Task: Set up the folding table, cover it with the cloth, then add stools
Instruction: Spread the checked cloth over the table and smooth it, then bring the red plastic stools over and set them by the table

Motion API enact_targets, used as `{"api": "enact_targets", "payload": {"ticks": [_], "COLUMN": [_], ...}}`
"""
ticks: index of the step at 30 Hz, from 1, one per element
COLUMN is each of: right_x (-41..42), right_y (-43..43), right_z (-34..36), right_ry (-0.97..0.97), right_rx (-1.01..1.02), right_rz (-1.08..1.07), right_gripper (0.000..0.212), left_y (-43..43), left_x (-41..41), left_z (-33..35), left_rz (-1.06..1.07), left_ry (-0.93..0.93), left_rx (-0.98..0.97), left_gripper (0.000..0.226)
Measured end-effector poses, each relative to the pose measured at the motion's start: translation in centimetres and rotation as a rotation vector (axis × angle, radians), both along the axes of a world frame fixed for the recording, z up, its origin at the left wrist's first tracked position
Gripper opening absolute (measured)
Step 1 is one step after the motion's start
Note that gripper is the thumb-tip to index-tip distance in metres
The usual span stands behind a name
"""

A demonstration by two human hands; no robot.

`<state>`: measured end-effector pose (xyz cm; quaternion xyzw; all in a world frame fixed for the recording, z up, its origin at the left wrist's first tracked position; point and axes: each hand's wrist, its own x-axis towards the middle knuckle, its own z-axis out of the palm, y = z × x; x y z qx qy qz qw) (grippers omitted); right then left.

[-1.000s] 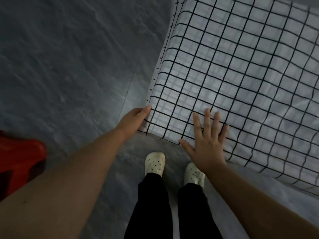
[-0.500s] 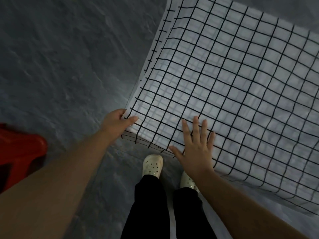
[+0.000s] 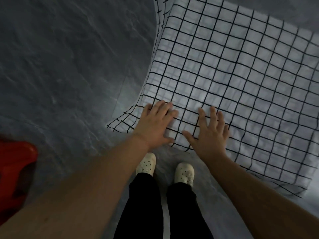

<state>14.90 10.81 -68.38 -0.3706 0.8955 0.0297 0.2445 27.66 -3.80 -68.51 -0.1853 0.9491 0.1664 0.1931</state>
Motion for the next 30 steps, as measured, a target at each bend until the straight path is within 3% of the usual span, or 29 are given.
{"api": "enact_targets", "payload": {"ticks": [5,9,14,17,21,30], "right_x": [-2.9,-4.2,-1.7,1.9,8.7,31.5], "right_y": [-1.3,-2.7,-3.9,-4.4,-5.7,-11.8], "right_z": [4.1,13.3,28.6,36.3,43.4,51.3], "right_ry": [-0.163,-0.08,-0.049,-0.052,-0.119,-0.231], "right_rx": [0.037,-0.168,-0.446,-0.574,-0.681,-0.747], "right_rz": [-0.004,0.094,0.228,0.313,0.433,0.839], "right_gripper": [0.084,0.074,0.071,0.075,0.086,0.087], "left_y": [-0.8,-2.1,-2.3,-0.9,1.8,7.4], "left_x": [-1.2,-0.3,4.1,9.2,17.9,41.3], "left_z": [4.6,13.6,29.8,38.2,45.7,51.1], "left_rz": [0.054,0.195,0.541,0.758,0.999,1.451], "left_ry": [-0.156,0.053,0.321,0.437,0.41,0.281], "left_rx": [0.026,-0.038,-0.249,-0.346,-0.422,-0.517], "left_gripper": [0.089,0.08,0.078,0.079,0.083,0.089]}}
